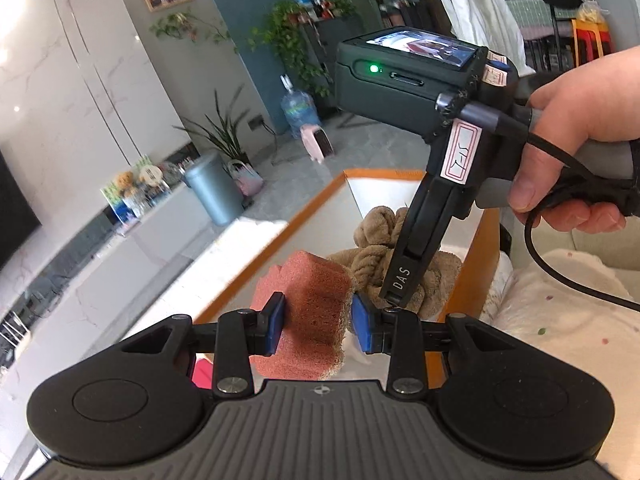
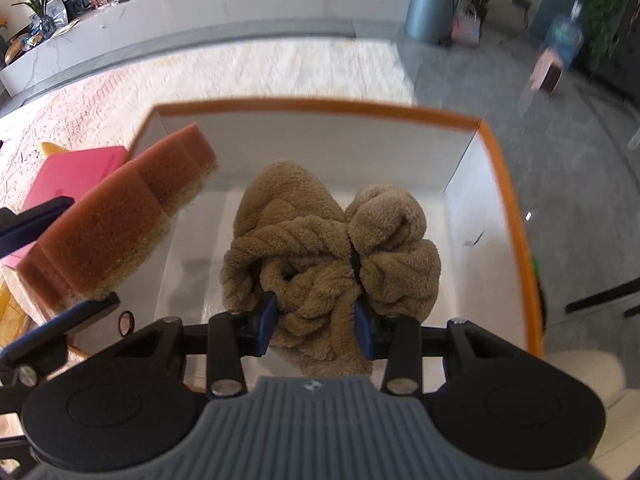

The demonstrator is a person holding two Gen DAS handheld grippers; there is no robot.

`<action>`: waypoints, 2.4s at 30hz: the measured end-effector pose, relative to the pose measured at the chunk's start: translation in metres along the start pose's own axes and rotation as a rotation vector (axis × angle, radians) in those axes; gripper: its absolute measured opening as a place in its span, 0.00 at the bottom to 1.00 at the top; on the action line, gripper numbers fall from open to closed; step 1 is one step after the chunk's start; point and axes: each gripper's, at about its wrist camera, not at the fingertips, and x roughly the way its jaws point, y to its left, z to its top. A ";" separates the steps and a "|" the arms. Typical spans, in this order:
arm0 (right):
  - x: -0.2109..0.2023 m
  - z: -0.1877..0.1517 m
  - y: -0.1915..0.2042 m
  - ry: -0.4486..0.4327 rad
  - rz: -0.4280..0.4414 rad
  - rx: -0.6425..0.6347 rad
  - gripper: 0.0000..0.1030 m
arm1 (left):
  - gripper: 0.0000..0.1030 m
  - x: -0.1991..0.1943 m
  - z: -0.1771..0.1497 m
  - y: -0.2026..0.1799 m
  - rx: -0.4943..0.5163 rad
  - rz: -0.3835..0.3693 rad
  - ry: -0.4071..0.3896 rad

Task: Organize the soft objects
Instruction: 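Carry the sponge and towel into the orange box and open both tools, then withdraw both tools from the box back over the bed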

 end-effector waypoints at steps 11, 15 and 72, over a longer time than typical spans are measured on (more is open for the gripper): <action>0.044 -0.004 0.008 0.099 0.061 -0.025 0.42 | 0.40 0.032 -0.012 0.005 0.018 -0.029 0.115; 0.044 -0.001 0.010 0.108 0.071 -0.044 0.43 | 0.40 0.034 -0.013 0.004 0.019 -0.032 0.151; -0.108 -0.157 0.245 -0.523 0.027 -0.030 0.88 | 0.66 -0.198 -0.144 0.100 -0.732 0.391 0.080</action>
